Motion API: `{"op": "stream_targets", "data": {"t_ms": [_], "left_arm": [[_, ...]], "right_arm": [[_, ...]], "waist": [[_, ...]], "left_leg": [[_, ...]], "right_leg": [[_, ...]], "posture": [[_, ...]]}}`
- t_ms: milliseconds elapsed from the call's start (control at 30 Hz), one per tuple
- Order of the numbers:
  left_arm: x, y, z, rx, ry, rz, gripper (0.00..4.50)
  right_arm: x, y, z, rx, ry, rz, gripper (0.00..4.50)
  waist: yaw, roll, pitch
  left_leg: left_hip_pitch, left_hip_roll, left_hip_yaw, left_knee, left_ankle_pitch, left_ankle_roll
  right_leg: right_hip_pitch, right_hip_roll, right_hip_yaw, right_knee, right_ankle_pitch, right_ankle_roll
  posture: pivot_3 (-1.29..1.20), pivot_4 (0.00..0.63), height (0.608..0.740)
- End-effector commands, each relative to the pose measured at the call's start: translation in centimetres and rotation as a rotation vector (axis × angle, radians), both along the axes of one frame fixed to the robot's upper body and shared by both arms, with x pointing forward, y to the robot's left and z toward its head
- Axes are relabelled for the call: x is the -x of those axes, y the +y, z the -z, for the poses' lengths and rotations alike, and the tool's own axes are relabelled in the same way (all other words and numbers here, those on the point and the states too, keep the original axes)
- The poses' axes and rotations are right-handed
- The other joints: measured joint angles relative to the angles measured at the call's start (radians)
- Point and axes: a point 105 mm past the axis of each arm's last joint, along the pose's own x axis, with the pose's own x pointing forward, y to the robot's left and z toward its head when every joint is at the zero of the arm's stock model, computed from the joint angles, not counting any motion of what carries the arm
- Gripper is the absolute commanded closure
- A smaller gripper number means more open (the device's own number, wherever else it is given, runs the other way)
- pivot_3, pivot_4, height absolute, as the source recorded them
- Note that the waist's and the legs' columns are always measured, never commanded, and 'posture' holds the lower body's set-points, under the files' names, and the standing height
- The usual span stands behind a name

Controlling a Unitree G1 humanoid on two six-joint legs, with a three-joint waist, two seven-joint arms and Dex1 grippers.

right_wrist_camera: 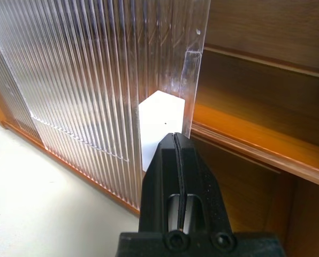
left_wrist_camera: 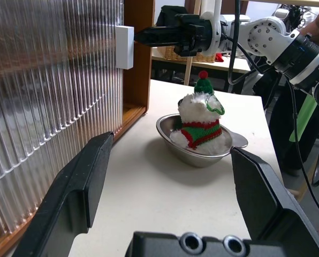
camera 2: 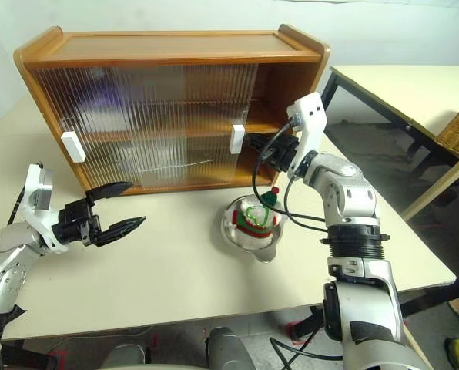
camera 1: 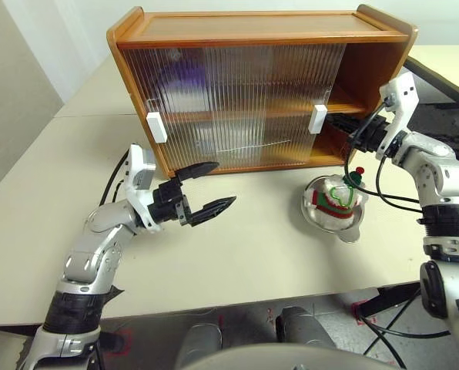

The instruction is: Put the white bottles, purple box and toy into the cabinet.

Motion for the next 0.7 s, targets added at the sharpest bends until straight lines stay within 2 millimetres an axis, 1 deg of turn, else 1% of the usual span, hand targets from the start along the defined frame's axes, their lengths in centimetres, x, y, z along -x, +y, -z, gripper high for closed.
{"op": "stream_targets", "data": {"t_ms": [33,133,400,533,667,700], "left_arm": [[0.2,-0.2,0.1,-0.009,-0.006,0.002,0.00],[0.2,-0.3,0.1,-0.009,-0.004,0.002,0.00],[0.1,-0.2,0.1,-0.012,-0.006,-0.003,0.00],[0.1,-0.2,0.1,-0.012,-0.007,-0.006,0.00],[0.1,-0.2,0.1,-0.012,-0.006,-0.007,0.00],[0.1,-0.2,0.1,-0.012,-0.006,-0.007,0.00]], "right_arm": [[0.3,1.3,0.0,-0.002,0.005,-0.041,4.48],[0.5,2.8,0.0,-0.013,0.002,-0.084,4.48],[0.7,5.0,-0.5,-0.034,-0.006,-0.130,4.48],[0.8,5.5,-0.6,-0.039,-0.004,-0.141,4.48],[0.8,5.5,-0.6,-0.039,-0.003,-0.140,4.48],[0.9,5.2,-0.6,-0.032,-0.001,-0.139,4.48]], "waist": [[0.001,0.000,0.000],[0.001,0.000,0.000],[0.010,0.000,0.000],[0.016,0.000,0.000],[0.018,0.000,0.000],[0.018,0.000,0.000]], "left_leg": [[0.000,0.000,0.000,0.000,0.000,0.000],[0.000,0.000,0.000,0.000,0.000,0.000],[0.004,0.000,0.000,0.000,0.000,0.000],[0.004,0.000,0.000,0.000,0.000,0.000],[0.003,0.000,0.000,0.000,0.000,0.000],[0.003,0.000,0.000,0.000,0.000,0.000]], "right_leg": [[0.000,0.000,0.000,0.000,0.000,0.000],[0.000,0.000,0.000,0.000,0.000,0.000],[-0.001,0.000,-0.001,0.000,0.001,-0.001],[-0.001,0.000,-0.001,0.000,0.000,-0.001],[-0.002,0.000,-0.001,0.000,0.001,-0.002],[-0.002,0.000,-0.001,0.000,0.001,-0.003]], "posture": [[-0.09,0.000,0.740],[-0.08,0.000,0.740],[-0.08,0.000,0.740],[-0.07,0.000,0.740],[-0.08,0.000,0.740],[-0.08,0.000,0.740]]}}
